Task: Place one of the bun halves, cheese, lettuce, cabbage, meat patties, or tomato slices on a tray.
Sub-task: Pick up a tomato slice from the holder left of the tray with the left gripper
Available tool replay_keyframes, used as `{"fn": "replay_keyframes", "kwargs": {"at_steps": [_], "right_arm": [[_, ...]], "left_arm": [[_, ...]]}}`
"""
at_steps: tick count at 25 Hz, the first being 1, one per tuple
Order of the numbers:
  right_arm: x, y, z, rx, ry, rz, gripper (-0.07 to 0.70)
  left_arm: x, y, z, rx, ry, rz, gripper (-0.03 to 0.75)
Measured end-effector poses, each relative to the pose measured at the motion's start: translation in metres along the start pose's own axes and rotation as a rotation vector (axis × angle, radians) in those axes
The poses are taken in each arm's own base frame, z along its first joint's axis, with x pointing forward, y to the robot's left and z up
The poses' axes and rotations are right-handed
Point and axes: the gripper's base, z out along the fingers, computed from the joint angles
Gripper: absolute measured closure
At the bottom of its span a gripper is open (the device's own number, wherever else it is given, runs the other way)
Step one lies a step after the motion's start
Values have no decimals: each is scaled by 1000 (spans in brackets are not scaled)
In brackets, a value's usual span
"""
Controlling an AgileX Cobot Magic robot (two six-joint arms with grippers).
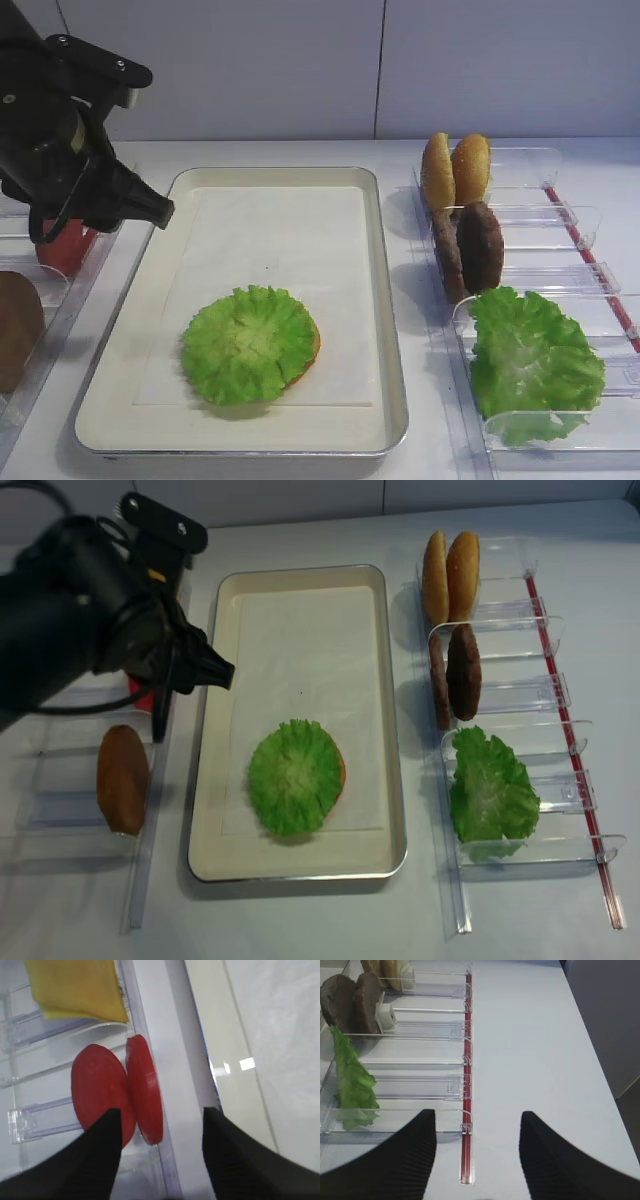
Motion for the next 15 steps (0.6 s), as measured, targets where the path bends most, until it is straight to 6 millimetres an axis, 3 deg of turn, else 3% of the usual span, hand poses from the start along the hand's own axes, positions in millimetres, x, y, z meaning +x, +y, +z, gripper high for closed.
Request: {"fn": "replay_keyframes", "kwargs": {"at_steps": [15], "right_arm": [[0,0,0,0,0,0,230]], "left_arm": [[-12,-9,39,-111,24,21,355]]}}
